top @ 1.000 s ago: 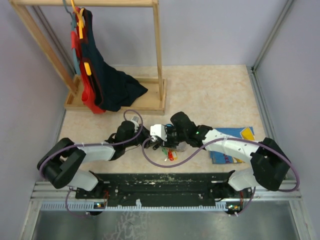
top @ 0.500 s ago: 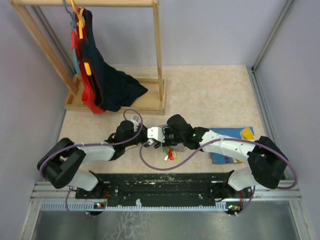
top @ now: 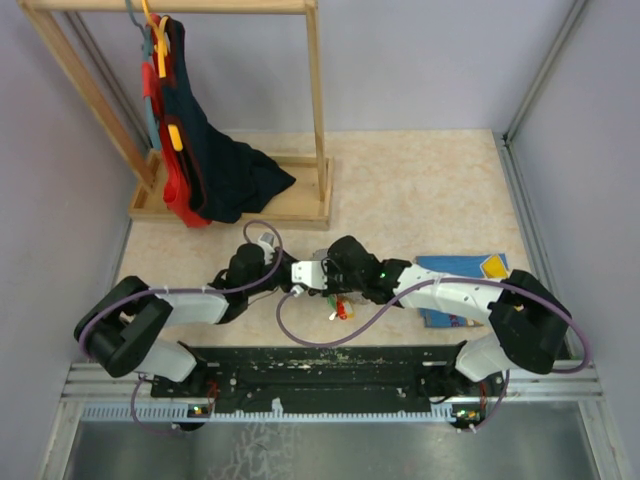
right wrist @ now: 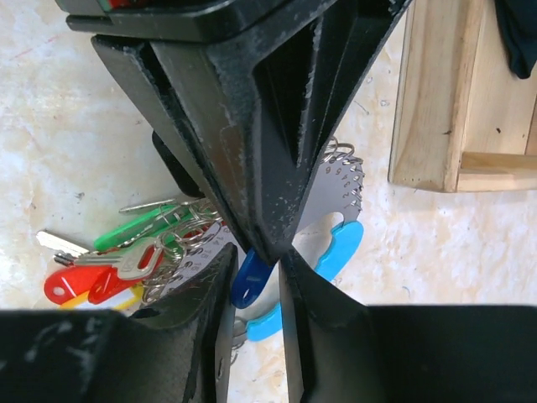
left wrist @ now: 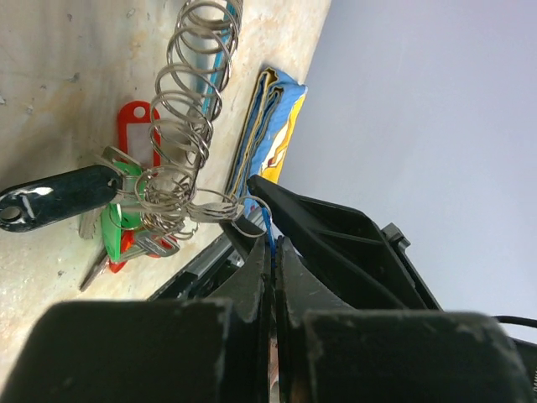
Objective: Remove the keys from the keyring
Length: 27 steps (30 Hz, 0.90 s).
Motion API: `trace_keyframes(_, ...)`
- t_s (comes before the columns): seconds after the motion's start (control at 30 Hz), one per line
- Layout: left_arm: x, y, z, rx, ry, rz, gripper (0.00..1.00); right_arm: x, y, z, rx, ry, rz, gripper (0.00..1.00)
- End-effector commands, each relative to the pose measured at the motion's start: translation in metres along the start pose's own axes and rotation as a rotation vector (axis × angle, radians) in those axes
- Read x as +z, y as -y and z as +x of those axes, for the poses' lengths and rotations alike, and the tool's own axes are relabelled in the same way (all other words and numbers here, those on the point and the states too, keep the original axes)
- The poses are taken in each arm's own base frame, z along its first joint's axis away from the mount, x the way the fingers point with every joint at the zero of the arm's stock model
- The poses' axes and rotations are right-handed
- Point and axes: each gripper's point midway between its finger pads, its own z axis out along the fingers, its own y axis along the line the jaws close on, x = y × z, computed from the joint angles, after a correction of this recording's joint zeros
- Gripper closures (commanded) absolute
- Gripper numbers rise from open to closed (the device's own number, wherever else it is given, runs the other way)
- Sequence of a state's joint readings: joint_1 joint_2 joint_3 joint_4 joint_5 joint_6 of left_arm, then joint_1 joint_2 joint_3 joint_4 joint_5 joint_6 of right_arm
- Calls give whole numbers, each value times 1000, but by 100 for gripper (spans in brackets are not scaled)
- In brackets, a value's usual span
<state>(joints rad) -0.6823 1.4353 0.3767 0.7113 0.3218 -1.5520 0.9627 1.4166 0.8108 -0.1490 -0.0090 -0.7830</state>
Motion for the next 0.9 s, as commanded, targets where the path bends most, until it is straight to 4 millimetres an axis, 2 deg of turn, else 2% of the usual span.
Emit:
trace_keyframes(0.0,-4,16,1,8,-4,68,100,-1,12,-8,-30,2,66,80)
trace_keyframes(0.1,-4,16,1,3,-4,73,100,-1,11,-9,-40,-2,70,95)
trace_keyframes(0.17,-4,15,1,-1,-5,77,100,-1,11,-10,-44,0,68,100)
trace_keyframes(0.63,-7,32,19,50,-128,236,73,-11,16,-18,-1,45,69,100)
trace_keyframes(0.87,-15,36,24,138,-136,288,69,-19,24,-17,58,85,56,100)
